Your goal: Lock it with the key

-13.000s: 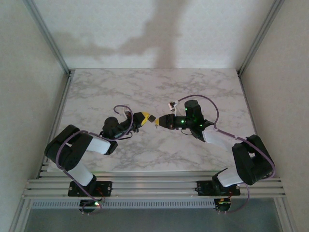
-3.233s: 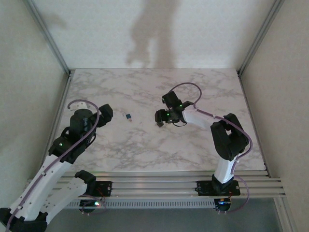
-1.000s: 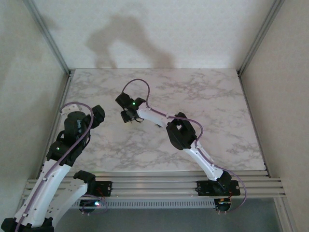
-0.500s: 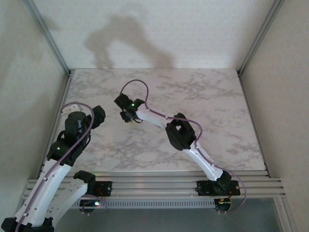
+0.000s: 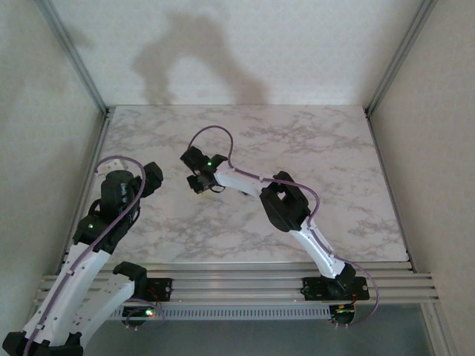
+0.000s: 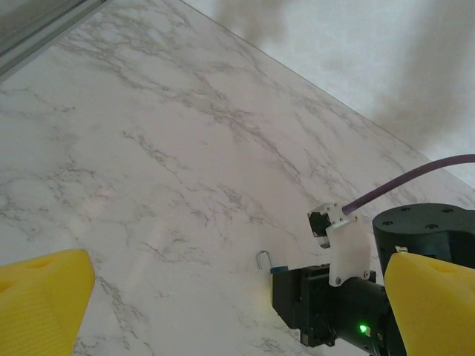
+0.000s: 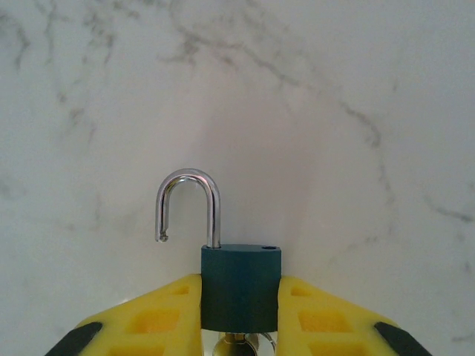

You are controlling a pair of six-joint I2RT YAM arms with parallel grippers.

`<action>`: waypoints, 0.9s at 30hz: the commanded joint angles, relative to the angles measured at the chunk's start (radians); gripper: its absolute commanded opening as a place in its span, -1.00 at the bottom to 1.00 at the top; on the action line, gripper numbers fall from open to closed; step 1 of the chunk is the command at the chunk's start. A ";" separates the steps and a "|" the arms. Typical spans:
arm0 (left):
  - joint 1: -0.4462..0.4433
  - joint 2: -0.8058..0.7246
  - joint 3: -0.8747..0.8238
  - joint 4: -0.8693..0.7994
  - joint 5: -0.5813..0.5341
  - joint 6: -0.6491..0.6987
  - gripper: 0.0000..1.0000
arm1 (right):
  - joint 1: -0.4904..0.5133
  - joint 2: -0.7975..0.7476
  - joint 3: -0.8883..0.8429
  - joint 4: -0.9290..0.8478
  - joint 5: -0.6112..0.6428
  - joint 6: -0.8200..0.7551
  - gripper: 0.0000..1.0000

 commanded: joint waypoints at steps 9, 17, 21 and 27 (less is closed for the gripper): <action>0.010 0.033 -0.009 0.016 0.073 0.008 0.99 | -0.039 -0.274 -0.256 0.106 -0.178 0.003 -0.56; 0.010 0.086 0.008 0.033 0.192 -0.036 0.99 | -0.072 -0.442 -0.443 0.177 -0.267 0.000 -0.57; 0.010 0.113 -0.022 0.098 0.347 -0.112 0.99 | -0.082 -0.516 -0.520 0.209 -0.302 -0.001 -0.58; 0.009 0.194 -0.102 0.257 0.517 -0.221 0.97 | -0.088 -0.616 -0.608 0.241 -0.326 -0.007 -0.58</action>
